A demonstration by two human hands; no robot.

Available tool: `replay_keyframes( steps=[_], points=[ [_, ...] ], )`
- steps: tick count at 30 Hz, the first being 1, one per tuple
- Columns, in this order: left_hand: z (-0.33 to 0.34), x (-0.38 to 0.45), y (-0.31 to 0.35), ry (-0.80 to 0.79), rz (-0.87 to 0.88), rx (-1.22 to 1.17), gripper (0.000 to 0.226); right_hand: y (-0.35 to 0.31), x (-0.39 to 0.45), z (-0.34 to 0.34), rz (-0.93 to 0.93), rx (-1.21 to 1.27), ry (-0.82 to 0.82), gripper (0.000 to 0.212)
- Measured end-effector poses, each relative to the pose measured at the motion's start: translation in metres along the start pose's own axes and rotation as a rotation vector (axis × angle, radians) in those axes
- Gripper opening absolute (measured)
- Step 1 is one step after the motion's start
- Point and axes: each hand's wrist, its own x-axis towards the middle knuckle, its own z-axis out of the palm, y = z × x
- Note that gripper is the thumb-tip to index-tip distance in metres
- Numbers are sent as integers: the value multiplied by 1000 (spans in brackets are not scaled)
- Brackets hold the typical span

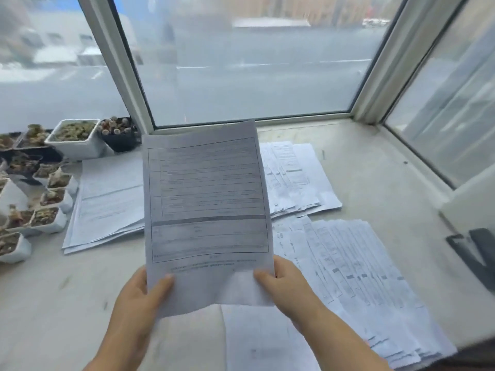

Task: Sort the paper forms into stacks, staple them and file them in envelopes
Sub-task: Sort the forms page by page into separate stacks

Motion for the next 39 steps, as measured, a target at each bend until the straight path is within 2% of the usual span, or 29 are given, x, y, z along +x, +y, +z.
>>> replay_keyframes(
  steps=[3, 6, 9, 12, 15, 18, 23, 26, 28, 30, 34, 37, 39],
  points=[
    [56, 29, 1, 70, 47, 23, 16, 4, 43, -56, 17, 96, 44, 25],
    [108, 56, 5, 139, 104, 80, 21, -4, 89, -129, 31, 368, 134, 24],
    [152, 78, 7, 165, 161, 249, 20, -15, 139, -196, 40, 612, 266, 19],
    [184, 95, 3, 161, 242, 395, 24, -29, 183, -233, 40, 760, 332, 20],
    [214, 110, 0, 84, 345, 553, 24, -31, 216, -249, 54, 833, 367, 20],
    [250, 131, -5, -42, 442, 674, 19, -24, 241, -251, 110, 834, 333, 18],
    [320, 174, -26, -242, 567, 804, 25, -1, 274, -256, 172, 808, 306, 13],
    [351, 191, -44, -296, 594, 928, 42, 12, 286, -264, 204, 756, 281, 17],
    [360, 198, -51, -330, 512, 1031, 54, 19, 291, -269, 227, 746, 258, 22],
    [361, 202, -57, -314, 506, 1045, 57, 23, 292, -274, 241, 746, 227, 22],
    [358, 202, -64, -240, 591, 982, 36, 32, 292, -280, 241, 770, 168, 23],
    [352, 200, -66, -180, 631, 800, 23, 35, 293, -283, 246, 788, 117, 26],
    [351, 198, -65, -129, 597, 682, 14, 36, 293, -285, 248, 804, 90, 26]
  ],
)
